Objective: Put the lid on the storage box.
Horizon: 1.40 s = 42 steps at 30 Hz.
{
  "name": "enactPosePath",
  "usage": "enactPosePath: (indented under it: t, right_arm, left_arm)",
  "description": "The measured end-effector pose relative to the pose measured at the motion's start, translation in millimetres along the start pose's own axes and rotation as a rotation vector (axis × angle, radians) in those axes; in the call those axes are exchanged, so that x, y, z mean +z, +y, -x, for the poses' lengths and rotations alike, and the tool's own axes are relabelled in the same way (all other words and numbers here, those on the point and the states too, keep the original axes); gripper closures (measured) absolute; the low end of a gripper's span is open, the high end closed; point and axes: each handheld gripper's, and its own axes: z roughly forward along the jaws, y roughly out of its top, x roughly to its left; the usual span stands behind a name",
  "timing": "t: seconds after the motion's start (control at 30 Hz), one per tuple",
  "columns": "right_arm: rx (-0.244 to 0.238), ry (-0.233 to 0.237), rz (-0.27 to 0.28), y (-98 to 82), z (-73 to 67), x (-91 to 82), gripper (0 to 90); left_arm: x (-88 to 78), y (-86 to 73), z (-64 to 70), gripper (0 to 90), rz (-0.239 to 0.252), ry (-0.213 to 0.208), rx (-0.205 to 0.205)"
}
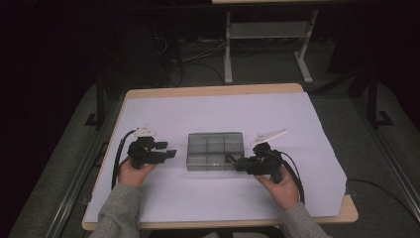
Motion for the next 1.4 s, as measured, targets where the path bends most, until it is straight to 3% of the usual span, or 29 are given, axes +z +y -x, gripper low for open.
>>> enactPosePath:
  t: [0.37,0.8,1.07,1.23,1.37,1.4]
  right_arm:
    - [0.003,-0.028,0.016,-0.2,10.0,-13.5,67.5]
    - [0.056,-0.055,0.046,-3.5,27.8,-34.4,64.4]
    - [0.058,-0.078,0.056,-5.5,35.1,-41.0,62.9]
    - [0.072,-0.102,0.057,-8.4,40.8,-45.6,61.9]
    - [0.089,-0.109,0.061,-11.0,46.4,-49.9,61.3]
    - [0.095,-0.11,0.064,-11.3,47.6,-50.8,61.1]
  left_arm:
    - [-2.0,-1.7,0.6,45.0,0.004,0.003,0.001]
    - [-2.0,-2.8,3.7,44.6,0.001,0.005,0.003]
    - [-2.9,-3.5,4.5,44.5,-0.006,0.006,0.022]
    - [-2.7,-5.0,5.5,44.5,-0.008,0.004,0.013]
    - [-2.9,-5.8,5.8,44.5,-0.02,0.005,0.032]
    - [-2.3,-6.2,7.6,44.5,-0.016,0.007,0.019]
